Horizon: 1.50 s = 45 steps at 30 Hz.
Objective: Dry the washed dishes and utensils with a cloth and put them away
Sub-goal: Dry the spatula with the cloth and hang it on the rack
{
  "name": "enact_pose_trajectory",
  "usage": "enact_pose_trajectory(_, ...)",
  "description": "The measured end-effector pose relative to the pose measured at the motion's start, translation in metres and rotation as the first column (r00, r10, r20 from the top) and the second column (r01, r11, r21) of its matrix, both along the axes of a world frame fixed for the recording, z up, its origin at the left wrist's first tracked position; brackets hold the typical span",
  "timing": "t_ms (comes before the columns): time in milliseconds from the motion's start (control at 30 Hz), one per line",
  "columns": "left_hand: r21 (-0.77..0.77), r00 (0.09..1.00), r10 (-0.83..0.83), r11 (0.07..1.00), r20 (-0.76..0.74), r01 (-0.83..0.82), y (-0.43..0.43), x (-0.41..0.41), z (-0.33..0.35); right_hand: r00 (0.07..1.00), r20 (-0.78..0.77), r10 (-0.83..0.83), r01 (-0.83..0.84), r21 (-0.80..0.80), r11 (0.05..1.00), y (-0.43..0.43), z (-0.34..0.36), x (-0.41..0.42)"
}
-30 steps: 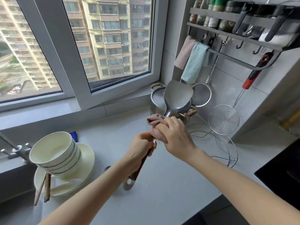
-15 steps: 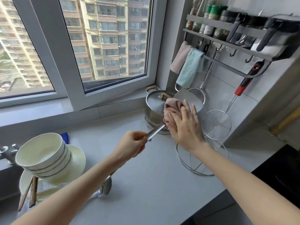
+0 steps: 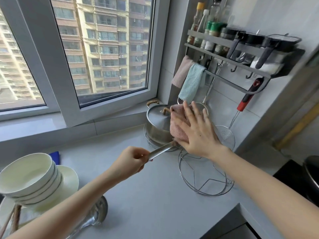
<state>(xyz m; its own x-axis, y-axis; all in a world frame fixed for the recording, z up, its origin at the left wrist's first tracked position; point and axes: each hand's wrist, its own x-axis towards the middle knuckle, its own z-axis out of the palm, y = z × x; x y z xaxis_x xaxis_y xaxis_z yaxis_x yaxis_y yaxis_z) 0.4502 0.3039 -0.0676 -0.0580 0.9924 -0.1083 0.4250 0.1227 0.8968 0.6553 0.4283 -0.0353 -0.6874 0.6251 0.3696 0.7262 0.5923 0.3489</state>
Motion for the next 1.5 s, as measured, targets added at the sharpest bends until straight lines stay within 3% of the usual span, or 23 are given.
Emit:
enact_pose_trajectory(100,-0.008,0.999,0.002,1.000,0.038,-0.002,0.000,0.001,0.002,0.992,-0.097,0.081,-0.089,-0.080,0.993,-0.007,-0.011,-0.001)
enact_pose_trajectory(167,-0.010,0.999,-0.001,1.000,0.049,0.002,0.000,0.001,0.002,0.986,-0.147,0.079,-0.085,-0.039,0.996,-0.008,-0.014,-0.003)
enact_pose_trajectory(433,0.036,0.997,0.012,0.999,0.074,-0.015,-0.004,0.006,-0.002,0.998,-0.059,0.035,-0.028,0.117,0.993,0.007,-0.009,0.011)
enact_pose_trajectory(667,0.109,0.999,0.010,0.994,0.037,-0.014,0.006,0.009,0.002,0.900,-0.399,-0.177,0.222,0.069,0.973,0.009,0.007,0.012)
enact_pose_trajectory(733,0.101,0.999,0.018,0.995,0.032,-0.021,0.002,0.008,0.001,0.721,-0.622,-0.306,0.291,-0.129,0.948,0.012,0.024,0.020)
enact_pose_trajectory(767,0.093,0.998,0.036,0.995,0.052,-0.040,0.001,0.006,0.000,0.571,-0.728,-0.380,0.277,-0.265,0.924,0.016,0.030,0.027)
enact_pose_trajectory(833,0.063,0.984,0.078,0.994,0.161,-0.089,0.003,0.004,0.002,0.185,-0.831,-0.524,-0.009,-0.535,0.845,0.026,0.031,0.041)
enact_pose_trajectory(900,0.017,0.940,0.100,0.994,0.326,-0.112,0.009,0.003,0.009,-0.193,-0.755,-0.626,-0.420,-0.513,0.748,0.023,0.029,0.043)
enact_pose_trajectory(967,-0.024,0.896,0.081,0.997,0.437,-0.079,0.014,0.005,0.016,-0.372,-0.565,-0.736,-0.706,-0.343,0.620,0.012,0.028,0.032)
enact_pose_trajectory(1033,-0.060,0.886,0.047,0.998,0.461,-0.022,0.016,0.010,0.016,-0.391,-0.457,-0.799,-0.846,-0.163,0.508,0.000,0.034,0.018)
enact_pose_trajectory(1067,-0.080,0.885,0.039,0.997,0.464,-0.002,0.015,0.011,0.014,-0.374,-0.481,-0.793,-0.863,-0.133,0.488,-0.003,0.039,0.015)
enact_pose_trajectory(1200,-0.151,0.860,0.056,0.988,0.507,0.024,0.011,0.012,0.005,-0.298,-0.628,-0.719,-0.831,-0.199,0.519,-0.003,0.050,0.005)
enact_pose_trajectory(1300,-0.160,0.834,0.074,0.987,0.547,0.017,0.010,0.016,0.007,-0.324,-0.520,-0.791,-0.850,-0.208,0.485,-0.007,0.041,-0.012)
enact_pose_trajectory(1367,-0.138,0.810,0.094,0.990,0.579,-0.016,0.014,0.020,0.013,-0.283,-0.533,-0.797,-0.871,-0.205,0.447,-0.012,0.029,-0.027)
enact_pose_trajectory(1500,-0.032,0.820,0.103,0.994,0.563,-0.102,0.026,0.022,0.025,-0.259,-0.576,-0.775,-0.816,-0.298,0.495,-0.033,0.017,-0.061)
